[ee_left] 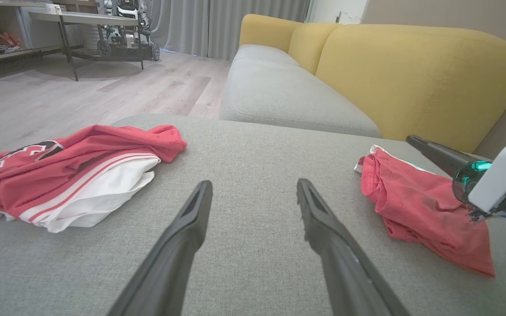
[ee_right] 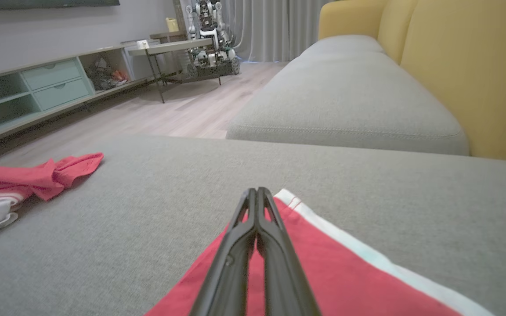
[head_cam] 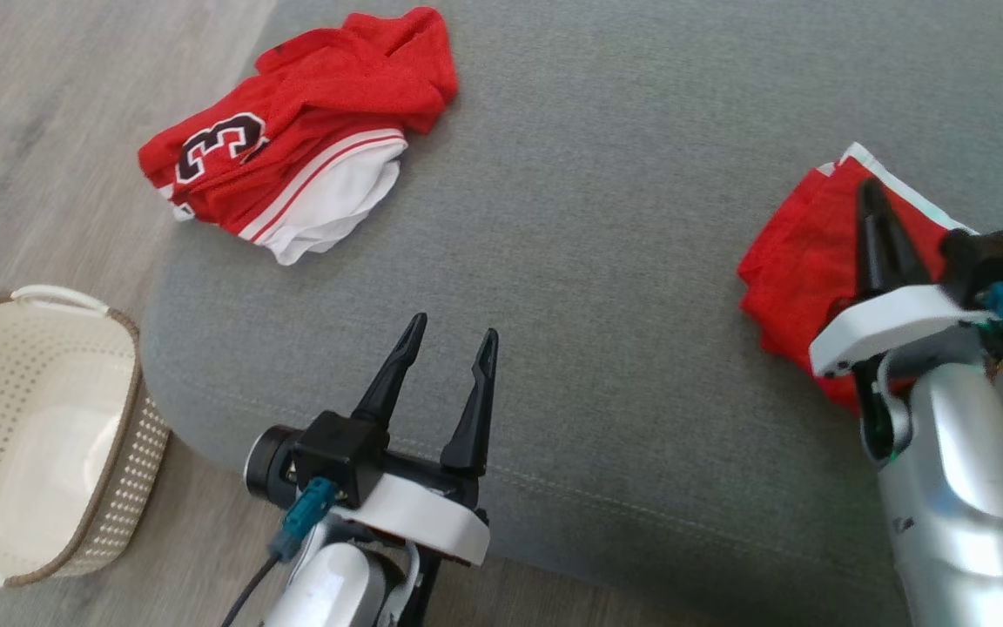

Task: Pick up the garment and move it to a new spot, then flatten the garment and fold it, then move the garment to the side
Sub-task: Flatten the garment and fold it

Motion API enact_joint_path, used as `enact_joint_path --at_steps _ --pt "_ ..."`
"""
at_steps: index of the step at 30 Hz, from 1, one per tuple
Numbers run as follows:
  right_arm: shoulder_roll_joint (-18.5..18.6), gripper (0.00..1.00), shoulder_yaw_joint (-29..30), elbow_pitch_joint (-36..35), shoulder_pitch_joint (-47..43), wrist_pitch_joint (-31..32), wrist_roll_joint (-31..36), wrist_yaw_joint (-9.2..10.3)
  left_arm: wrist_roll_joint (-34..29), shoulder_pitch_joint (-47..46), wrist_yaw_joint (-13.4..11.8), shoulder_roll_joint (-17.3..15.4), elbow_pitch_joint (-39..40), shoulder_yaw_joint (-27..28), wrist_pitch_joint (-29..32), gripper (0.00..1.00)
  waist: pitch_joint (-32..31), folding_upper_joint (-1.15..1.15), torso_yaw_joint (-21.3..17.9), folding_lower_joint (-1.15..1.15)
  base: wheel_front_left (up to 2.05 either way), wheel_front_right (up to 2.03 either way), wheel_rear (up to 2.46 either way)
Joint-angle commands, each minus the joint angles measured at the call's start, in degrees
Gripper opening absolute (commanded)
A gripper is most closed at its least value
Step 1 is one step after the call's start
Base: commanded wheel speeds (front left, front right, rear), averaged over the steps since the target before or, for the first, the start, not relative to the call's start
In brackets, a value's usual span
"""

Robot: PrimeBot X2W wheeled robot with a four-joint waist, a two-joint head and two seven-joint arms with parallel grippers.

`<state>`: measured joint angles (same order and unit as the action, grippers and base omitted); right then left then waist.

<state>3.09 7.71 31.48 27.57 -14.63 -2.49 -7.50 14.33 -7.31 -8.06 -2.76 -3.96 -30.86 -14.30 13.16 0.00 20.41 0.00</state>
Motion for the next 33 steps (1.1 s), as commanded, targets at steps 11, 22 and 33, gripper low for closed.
enact_joint_path --at_steps 11,22,33 --pt "1.2 0.0 -2.1 14.9 3.7 -0.4 2.7 0.01 -0.1 -1.5 -0.2 -0.1 1.8 1.4 -0.7 1.0 0.3 0.0 2.7 0.0 0.0 0.0 0.0" --pt "0.8 0.0 -4.5 5.8 2.1 -0.4 -1.5 0.01 -0.4 -0.6 -0.1 -0.1 1.3 2.3 -0.7 1.0 -3.2 0.0 -0.2 0.0 0.0 0.0 0.0" --pt "0.2 0.0 -5.8 -10.6 -8.3 -0.4 -3.5 0.01 -1.3 2.2 0.8 -0.1 0.9 6.2 -0.7 1.0 -9.8 0.0 -7.0 0.0 0.0 0.0 0.0"
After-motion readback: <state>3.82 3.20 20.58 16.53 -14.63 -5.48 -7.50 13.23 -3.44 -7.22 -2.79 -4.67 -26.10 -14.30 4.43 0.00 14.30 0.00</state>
